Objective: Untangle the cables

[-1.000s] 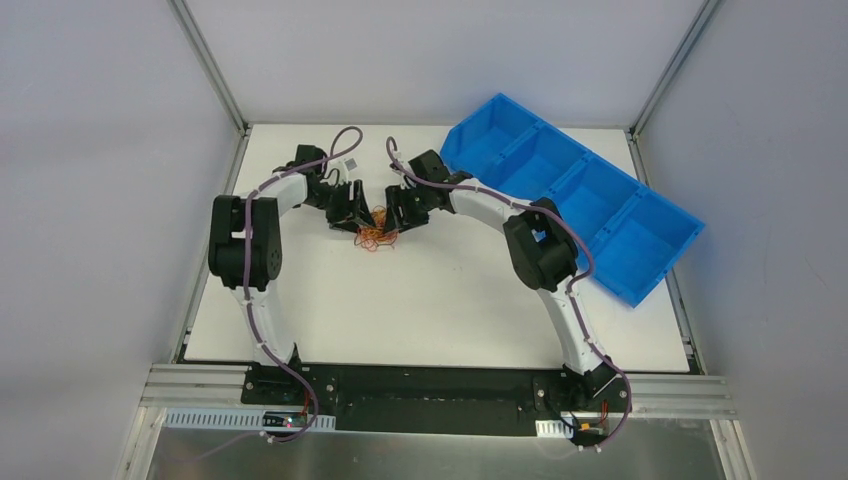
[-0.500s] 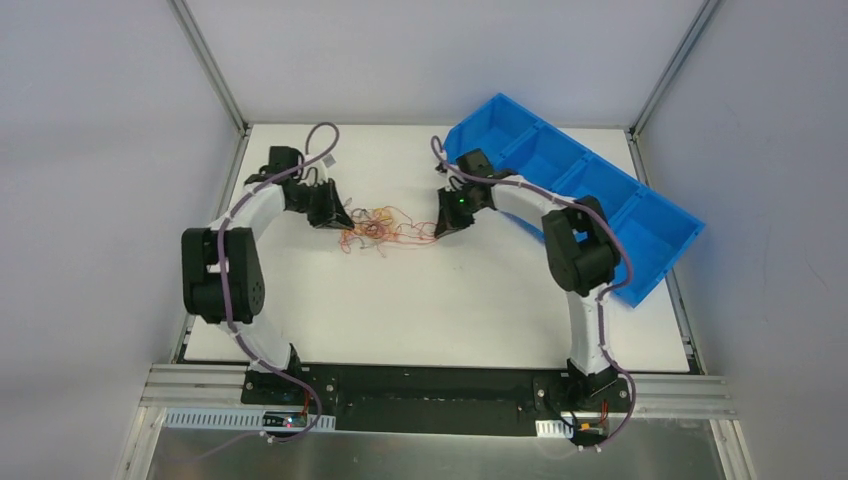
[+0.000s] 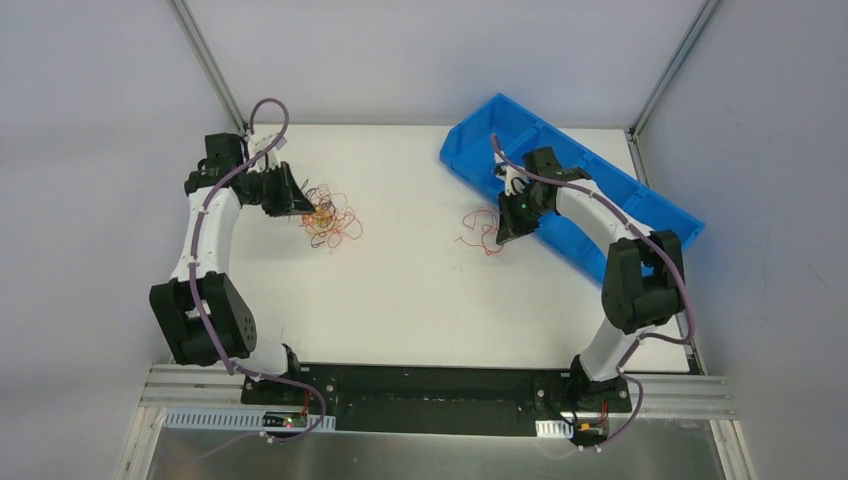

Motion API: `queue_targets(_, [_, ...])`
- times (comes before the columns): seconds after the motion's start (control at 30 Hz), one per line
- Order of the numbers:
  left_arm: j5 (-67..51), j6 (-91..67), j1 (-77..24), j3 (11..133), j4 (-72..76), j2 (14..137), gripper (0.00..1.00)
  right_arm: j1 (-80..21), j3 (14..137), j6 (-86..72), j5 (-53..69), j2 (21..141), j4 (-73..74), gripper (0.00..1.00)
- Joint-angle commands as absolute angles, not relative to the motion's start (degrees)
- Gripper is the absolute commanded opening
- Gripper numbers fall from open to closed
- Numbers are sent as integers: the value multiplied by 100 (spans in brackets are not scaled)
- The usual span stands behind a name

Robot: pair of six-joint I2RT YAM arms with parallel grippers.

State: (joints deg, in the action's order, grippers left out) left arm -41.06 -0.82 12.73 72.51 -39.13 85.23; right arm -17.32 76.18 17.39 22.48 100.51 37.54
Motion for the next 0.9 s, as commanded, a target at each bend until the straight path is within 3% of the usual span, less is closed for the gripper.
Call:
queue_targets(0.0, [-4906,38,1221,7913,-4122,8034,0,-1667,7356,2389,2718,9385,4369,0])
queue_targets(0.2, [-5738,-156,844,8053,-4122,7980,0,-2204,7673,2241,3457,9189,4539,0])
queue_targets(0.23, [-5915,-132,791,7983,-4122,7973,0,-2239,7651,2196,3468,9152,4521,5])
queue_targets(0.3, [-6253,-64,620,7669,-4143,7990,1,-2237,7561,2271,3348,9177,4584,38])
queue_targets(0.37, [-6369,220,493,7228,-4242,8035,34,-2208,7526,2435,3188,9300,4722,62])
queue_targets(0.4, [-6188,308,507,6990,-4273,8062,53,-2200,7560,2431,3159,9367,4754,68])
queue_targets(0.43, [-5938,391,560,6791,-4295,8091,62,-2204,7673,2409,3180,9432,4766,70])
queue_targets(0.47, [-5776,502,671,6634,-4332,8127,66,-2211,7768,2349,3245,9482,4725,73])
queue_targets(0.6, [-5335,890,870,6487,-4351,8360,69,-2432,8092,1902,3288,9798,4036,78])
queue_targets(0.87, [-5079,373,586,6874,-3492,9522,61,-3209,9076,791,3435,11100,2894,78])
